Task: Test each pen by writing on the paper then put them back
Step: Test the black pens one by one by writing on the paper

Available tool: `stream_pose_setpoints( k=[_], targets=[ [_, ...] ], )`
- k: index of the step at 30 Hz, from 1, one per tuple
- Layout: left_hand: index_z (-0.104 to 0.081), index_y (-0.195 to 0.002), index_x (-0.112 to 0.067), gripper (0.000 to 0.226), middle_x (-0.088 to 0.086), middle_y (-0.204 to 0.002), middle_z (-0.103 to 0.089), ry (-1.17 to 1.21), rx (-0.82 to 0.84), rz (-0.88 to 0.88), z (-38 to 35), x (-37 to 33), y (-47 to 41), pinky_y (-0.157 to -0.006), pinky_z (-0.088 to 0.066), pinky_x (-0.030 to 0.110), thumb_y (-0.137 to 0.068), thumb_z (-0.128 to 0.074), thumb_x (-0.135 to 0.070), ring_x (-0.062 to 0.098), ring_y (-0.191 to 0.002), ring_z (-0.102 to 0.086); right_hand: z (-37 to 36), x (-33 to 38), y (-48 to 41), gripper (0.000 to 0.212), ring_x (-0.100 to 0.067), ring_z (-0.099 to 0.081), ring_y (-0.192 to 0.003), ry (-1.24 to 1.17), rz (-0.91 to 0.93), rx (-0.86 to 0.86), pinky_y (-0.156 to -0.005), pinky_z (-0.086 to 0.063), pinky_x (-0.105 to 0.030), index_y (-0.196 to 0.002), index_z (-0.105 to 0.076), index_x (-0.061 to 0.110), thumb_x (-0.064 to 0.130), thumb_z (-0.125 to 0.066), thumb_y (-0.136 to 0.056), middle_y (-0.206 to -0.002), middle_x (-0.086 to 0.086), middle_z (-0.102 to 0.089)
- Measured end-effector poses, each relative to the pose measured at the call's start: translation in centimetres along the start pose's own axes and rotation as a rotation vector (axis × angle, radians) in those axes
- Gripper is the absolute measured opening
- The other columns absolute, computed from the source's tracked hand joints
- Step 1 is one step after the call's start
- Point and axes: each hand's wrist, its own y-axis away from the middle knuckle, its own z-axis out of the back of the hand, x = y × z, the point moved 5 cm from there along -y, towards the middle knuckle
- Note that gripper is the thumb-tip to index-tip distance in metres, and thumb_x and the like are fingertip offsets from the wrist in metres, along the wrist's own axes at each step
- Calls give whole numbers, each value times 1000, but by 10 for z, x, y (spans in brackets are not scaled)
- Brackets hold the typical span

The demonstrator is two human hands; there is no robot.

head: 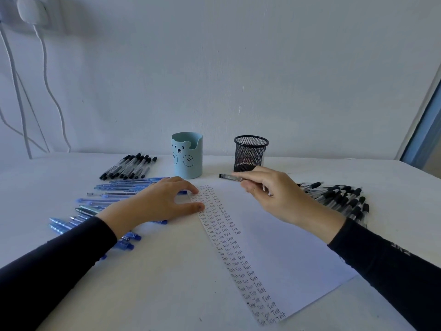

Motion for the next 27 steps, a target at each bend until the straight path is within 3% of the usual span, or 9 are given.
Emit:
stream_pose_setpoints(
  k=[2, 6, 9, 13, 15, 18, 22, 24, 27],
  targets=[
    [-53, -122, -45, 73, -17, -129, -50, -5, 2, -1, 0, 1, 0, -107, -37, 34, -64, -42, -87, 4, -121, -44, -5, -2, 0, 31, -13, -48, -76, -26, -31, 32, -66, -36, -13, -130, -63, 16, 15, -54, -100, -88, -4, -56],
    [-53, -122, -45, 75, -16, -129, -51, -3, -1, -4, 0, 3, -2, -107, -38, 35, -63, -41, -88, 4, -120, -44, -14, 1, 4, 26, -4, -52, -82, -95, -40, 83, -72, -38, -10, -120, -70, 19, 15, -62, -96, -90, 7, -56],
    [-53, -123, -45, 73, -16, -130, -50, -19, 3, -7, 0, 3, -1, -107, -37, 34, -65, -41, -87, 5, -121, -43, -36, 1, 11, 32, -3, -46, -99, 11, -32, 251, -88, -33, -9, -129, -64, 21, 24, -59, -98, -108, 5, -51],
    [-53, -123, -45, 70, -16, -131, -50, -28, 0, -7, 0, 2, -1, -106, -36, 32, -66, -43, -85, 5, -122, -43, -50, -7, 16, 41, -14, -29, -128, 209, -61, 393, -112, -26, -33, -142, -51, 25, 34, -46, -102, -135, 4, -40],
    [-53, -123, -43, 71, -15, -131, -50, -23, 2, -5, 1, 0, -1, -106, -36, 33, -66, -44, -84, 6, -122, -43, -34, -14, 9, 40, -18, -31, -129, 223, -83, 325, -112, -28, -39, -142, -51, 25, 29, -45, -103, -143, 1, -41],
    [-58, -121, -40, 66, -17, -128, -51, -47, -56, -37, 4, -5, 0, -105, -35, 31, -69, -43, -79, 6, -121, -41, 1, -43, 1, 33, -19, -36, -121, 388, -179, 219, -107, -32, -38, -132, -61, 24, 24, -49, -101, -136, 3, -50],
    [-68, -107, -37, 41, -20, -108, -62, 164, -229, -244, 13, -35, 6, -93, -48, 27, -79, -53, -62, 1, -102, -56, 26, -74, 11, 33, -16, -30, -129, 458, -366, 381, -103, -27, -26, -128, -64, 30, 40, -55, -97, -135, 11, -48],
    [-70, -104, -37, 34, -18, -93, -66, 287, -144, -317, 9, -51, 10, -80, -51, 18, -76, -64, -56, 4, -90, -62, 29, -78, 13, 27, -17, -33, -126, 436, -371, 390, -101, -28, -26, -121, -67, 32, 36, -57, -97, -130, 11, -52],
    [-73, -108, -29, 33, -14, -88, -68, 208, -72, -414, -1, -61, 11, -73, -49, 11, -77, -74, -41, 4, -85, -63, 30, -78, 10, 18, -16, -45, -117, 426, -306, 316, -101, -38, -34, -112, -68, 33, 32, -57, -97, -116, 10, -59]
  ],
)
